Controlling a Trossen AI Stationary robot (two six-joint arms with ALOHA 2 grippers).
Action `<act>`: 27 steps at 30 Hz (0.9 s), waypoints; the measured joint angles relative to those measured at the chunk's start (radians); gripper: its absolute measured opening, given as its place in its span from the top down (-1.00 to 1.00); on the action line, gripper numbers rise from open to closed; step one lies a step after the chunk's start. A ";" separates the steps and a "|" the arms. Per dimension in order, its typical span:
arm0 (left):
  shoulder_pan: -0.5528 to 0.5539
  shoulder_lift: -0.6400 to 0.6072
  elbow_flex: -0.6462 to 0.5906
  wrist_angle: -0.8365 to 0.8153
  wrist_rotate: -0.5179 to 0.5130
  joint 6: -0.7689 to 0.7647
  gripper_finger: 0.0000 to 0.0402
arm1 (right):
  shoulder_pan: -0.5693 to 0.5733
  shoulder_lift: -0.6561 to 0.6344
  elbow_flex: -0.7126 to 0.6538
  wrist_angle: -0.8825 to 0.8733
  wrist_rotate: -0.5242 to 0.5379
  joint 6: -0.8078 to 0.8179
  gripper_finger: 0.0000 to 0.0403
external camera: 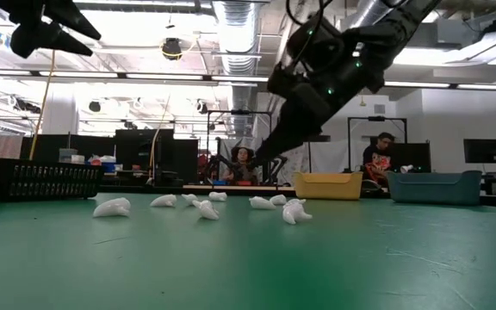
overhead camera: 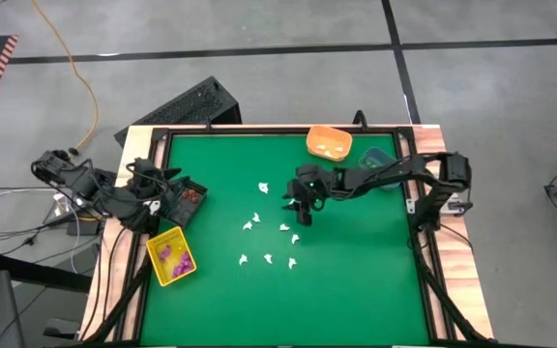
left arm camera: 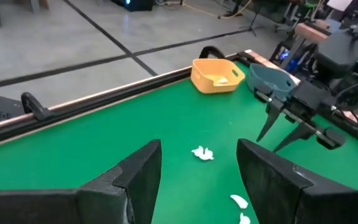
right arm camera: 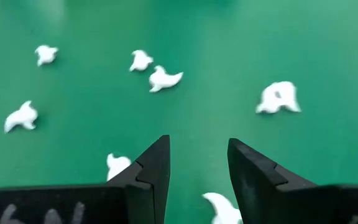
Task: Sort Halloween decoration
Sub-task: Put the white ghost toy into the light orange bin
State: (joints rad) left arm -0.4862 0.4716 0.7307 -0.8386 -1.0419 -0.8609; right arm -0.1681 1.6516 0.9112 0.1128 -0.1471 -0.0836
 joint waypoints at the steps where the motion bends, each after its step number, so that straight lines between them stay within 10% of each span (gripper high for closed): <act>1: 0.000 0.002 -0.002 -0.001 0.000 -0.007 0.01 | -0.003 0.012 0.000 0.005 -0.014 -0.007 0.24; 11: 0.000 0.006 -0.002 0.024 -0.003 0.019 0.01 | -0.098 -0.005 -0.183 0.327 -0.087 0.033 0.23; 27: 0.000 0.006 -0.002 0.021 -0.012 0.049 0.01 | -0.104 0.025 -0.225 0.354 -0.088 -0.210 0.06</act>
State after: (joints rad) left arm -0.4858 0.4774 0.7288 -0.8173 -1.0542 -0.8117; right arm -0.2719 1.6767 0.6859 0.4663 -0.2348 -0.2937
